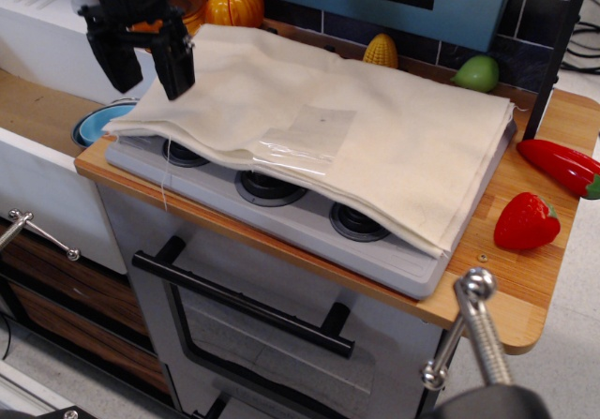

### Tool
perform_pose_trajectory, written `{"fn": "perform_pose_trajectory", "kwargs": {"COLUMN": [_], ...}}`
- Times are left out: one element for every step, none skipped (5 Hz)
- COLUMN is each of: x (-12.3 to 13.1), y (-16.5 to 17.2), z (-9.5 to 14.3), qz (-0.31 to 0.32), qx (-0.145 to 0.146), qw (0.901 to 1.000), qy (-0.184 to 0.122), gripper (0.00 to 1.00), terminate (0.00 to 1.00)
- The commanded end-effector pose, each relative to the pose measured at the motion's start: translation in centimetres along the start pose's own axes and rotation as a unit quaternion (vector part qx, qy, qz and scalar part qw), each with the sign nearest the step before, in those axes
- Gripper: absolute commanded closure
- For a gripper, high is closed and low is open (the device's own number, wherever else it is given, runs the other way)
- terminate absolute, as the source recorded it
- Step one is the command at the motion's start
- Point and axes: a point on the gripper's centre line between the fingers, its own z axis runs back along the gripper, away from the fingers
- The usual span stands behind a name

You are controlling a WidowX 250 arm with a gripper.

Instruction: Fold cloth in half

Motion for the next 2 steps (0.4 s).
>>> {"fn": "perform_pose_trajectory", "kwargs": {"x": [3.8,4.8], "y": [3.4,4.5], "z": [1.1,0.2], "qz": [0.037,0.032], "qx": [0.015,0.02], "qw": [0.9981,0.9978], "qy": [-0.047,-0.054], "gripper": [0.0,0.0], "terminate": [0.0,0.0]}}
